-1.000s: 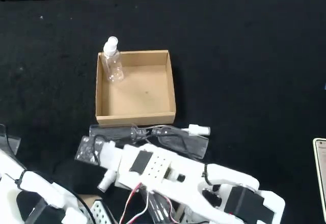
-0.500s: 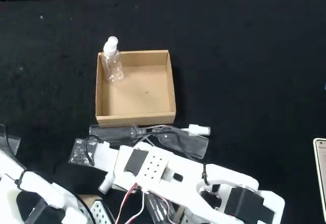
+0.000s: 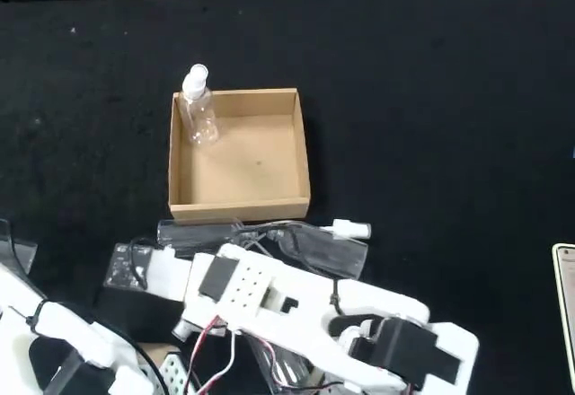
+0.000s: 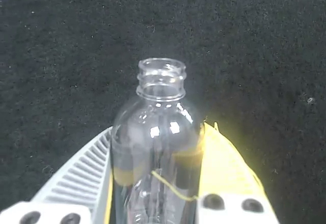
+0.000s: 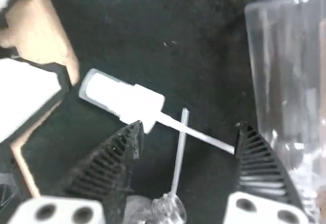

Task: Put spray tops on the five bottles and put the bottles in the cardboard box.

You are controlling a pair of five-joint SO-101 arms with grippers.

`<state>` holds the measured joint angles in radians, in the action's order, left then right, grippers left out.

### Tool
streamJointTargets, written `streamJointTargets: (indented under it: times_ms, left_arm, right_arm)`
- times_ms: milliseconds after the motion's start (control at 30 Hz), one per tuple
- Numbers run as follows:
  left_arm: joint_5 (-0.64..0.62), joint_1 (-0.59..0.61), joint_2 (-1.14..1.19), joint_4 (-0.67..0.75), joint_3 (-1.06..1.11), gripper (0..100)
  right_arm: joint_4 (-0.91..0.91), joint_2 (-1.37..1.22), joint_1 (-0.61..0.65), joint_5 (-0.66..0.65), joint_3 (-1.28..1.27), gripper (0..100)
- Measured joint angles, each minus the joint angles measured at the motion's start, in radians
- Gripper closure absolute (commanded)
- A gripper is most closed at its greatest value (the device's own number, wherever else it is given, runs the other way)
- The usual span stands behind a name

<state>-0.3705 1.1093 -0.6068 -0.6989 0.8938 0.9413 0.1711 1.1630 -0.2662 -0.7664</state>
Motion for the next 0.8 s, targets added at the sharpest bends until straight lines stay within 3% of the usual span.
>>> streamJointTargets:
  times_ms: [167,433,633,800]
  left_arm:
    - [0.0,0.0,0.0,0.0,0.0,97]
    - [0.0,0.005,0.0,0.0,0.0,97]
    - [0.0,0.005,0.0,0.0,0.0,97]
    - [0.0,0.005,0.0,0.0,0.0,97]
  right_arm:
    - [0.002,-0.005,0.075,-0.071,0.0,72.9]
    - [-0.006,-0.005,0.074,-0.192,0.005,73.1]
    - [-0.011,-0.005,0.072,-0.193,0.005,73.0]
    - [-0.035,-0.098,0.071,-0.095,0.025,73.0]
